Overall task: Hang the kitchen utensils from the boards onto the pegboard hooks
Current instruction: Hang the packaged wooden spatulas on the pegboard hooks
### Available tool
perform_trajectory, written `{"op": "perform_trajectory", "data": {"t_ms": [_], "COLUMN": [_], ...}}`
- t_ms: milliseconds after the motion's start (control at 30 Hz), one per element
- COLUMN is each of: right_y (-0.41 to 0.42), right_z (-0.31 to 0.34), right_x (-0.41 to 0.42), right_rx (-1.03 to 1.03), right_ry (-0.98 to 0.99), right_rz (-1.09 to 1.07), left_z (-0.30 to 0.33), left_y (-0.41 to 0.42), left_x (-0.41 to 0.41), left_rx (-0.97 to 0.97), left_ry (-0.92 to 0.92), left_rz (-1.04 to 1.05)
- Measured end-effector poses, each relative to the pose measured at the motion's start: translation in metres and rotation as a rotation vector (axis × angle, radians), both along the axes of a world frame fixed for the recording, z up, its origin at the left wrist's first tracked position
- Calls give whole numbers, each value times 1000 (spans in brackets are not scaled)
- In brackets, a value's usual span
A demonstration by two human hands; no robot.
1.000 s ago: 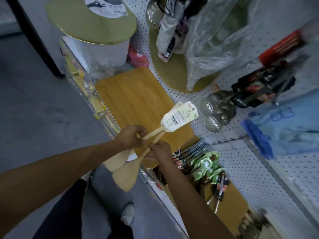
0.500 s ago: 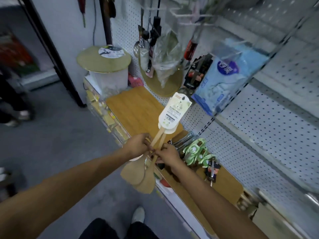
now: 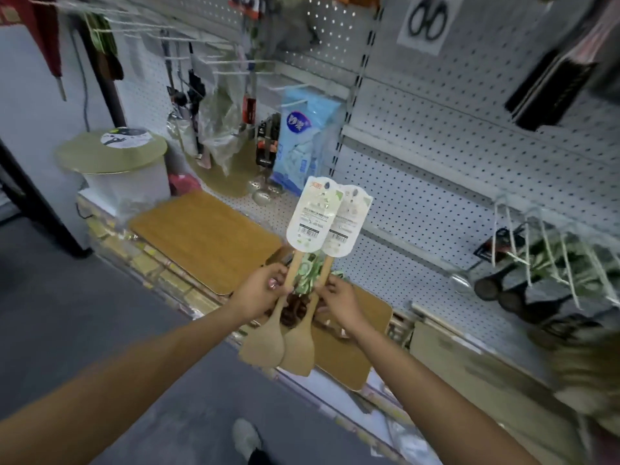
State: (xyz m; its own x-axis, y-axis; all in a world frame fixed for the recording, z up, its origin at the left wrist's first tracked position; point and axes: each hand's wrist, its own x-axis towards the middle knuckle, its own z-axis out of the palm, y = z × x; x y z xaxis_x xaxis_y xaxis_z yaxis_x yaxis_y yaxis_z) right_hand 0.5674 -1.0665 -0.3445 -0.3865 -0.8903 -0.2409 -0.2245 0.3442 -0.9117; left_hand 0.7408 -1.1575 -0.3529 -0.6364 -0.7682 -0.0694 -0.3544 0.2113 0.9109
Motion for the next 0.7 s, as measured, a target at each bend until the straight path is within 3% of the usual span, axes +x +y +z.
{"op": "perform_trajectory", "data": {"t_ms": [267,500,700], "right_y": [139,254,365], "right_z": [14,7,4], "right_x": [-85,-202,-309], "right_rx": [-166,-307,-348], "right_ry": [-134,-143,-51], "right_rz": [-181,-370,-476], "left_z": [12,17,11], "left_y": [107,207,302], "left_x": [-88,-221,-336], "left_rx": [-89,-208,-70], "left_ry": [-13,8,102], "left_rz": [-192,-349,-434]}}
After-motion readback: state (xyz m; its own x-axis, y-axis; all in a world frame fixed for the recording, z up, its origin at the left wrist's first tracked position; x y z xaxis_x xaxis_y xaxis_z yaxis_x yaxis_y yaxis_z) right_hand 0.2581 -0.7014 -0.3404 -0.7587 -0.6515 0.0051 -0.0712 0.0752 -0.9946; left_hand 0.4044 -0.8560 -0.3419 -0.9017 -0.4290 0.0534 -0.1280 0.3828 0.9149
